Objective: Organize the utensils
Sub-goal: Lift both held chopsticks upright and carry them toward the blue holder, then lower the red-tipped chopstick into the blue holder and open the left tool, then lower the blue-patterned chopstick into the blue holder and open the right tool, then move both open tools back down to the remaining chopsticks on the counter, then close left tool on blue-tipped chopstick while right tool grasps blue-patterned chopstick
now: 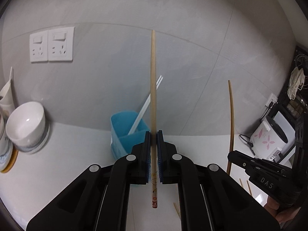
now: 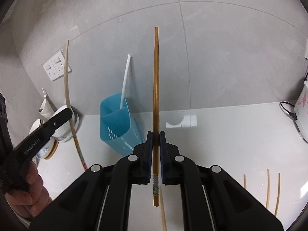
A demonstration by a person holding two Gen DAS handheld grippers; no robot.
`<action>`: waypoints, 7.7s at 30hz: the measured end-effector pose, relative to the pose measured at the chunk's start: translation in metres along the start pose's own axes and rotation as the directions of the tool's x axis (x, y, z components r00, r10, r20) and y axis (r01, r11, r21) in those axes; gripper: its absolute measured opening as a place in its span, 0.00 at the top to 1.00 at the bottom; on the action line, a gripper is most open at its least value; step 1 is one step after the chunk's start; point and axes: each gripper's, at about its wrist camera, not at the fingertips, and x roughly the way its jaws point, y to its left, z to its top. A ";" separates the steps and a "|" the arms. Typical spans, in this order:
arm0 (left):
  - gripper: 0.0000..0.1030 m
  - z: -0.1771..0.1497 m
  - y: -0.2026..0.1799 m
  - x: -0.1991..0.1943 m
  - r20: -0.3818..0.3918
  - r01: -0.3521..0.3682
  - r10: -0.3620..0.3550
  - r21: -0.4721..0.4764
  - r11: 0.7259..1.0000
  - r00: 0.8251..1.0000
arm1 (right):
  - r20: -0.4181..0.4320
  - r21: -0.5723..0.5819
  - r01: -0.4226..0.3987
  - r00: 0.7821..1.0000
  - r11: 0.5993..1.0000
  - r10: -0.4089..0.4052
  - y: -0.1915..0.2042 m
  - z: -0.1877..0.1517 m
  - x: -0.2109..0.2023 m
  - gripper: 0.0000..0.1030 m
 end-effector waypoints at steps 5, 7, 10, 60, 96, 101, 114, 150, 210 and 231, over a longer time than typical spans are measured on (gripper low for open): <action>0.94 0.009 0.005 0.014 0.037 0.038 -0.038 0.010 0.999 0.999 | 0.026 0.006 -0.004 1.000 1.000 0.004 0.006 0.012 0.010 0.94; 0.94 0.013 0.008 0.022 0.055 0.057 -0.058 0.009 0.998 0.997 | 0.029 0.008 0.001 1.000 1.000 -0.002 0.007 0.016 0.015 0.94; 0.94 0.016 0.013 0.036 0.084 0.078 -0.079 0.021 0.997 0.993 | 0.025 0.016 0.011 1.000 1.000 -0.012 0.007 0.021 0.026 0.94; 0.17 -0.018 0.015 0.069 -0.040 -0.064 0.071 0.153 0.986 0.997 | -0.038 0.058 0.012 0.999 0.998 -0.010 0.001 0.000 0.058 0.94; 0.06 -0.024 0.073 0.045 -0.194 -0.148 0.148 0.017 0.989 0.970 | 0.169 -0.027 -0.170 0.970 0.985 0.172 0.074 0.050 0.088 0.94; 0.06 -0.027 0.077 0.049 -0.207 -0.159 0.158 0.013 0.987 0.966 | 0.202 -0.015 -0.168 0.965 0.986 0.168 0.074 0.043 0.098 0.94; 0.06 -0.029 0.081 0.052 -0.220 -0.164 0.159 -0.003 0.986 0.963 | 0.154 -0.037 -0.127 0.979 0.991 0.131 0.076 0.018 0.121 0.94; 0.06 -0.046 0.049 0.034 -0.224 -0.159 0.157 0.010 0.987 0.962 | 0.029 -0.087 0.092 0.996 0.992 -0.090 0.017 -0.026 0.049 0.08; 0.13 -0.246 -0.101 0.082 -0.687 -0.241 0.212 0.055 0.969 0.695 | -0.509 -0.043 0.273 0.822 0.961 -0.256 -0.182 -0.194 -0.011 0.50; 0.93 -0.243 -0.133 0.100 -0.747 -0.254 0.265 0.132 0.958 0.609 | -0.620 -0.069 0.250 0.748 0.966 -0.237 -0.189 -0.189 0.024 0.87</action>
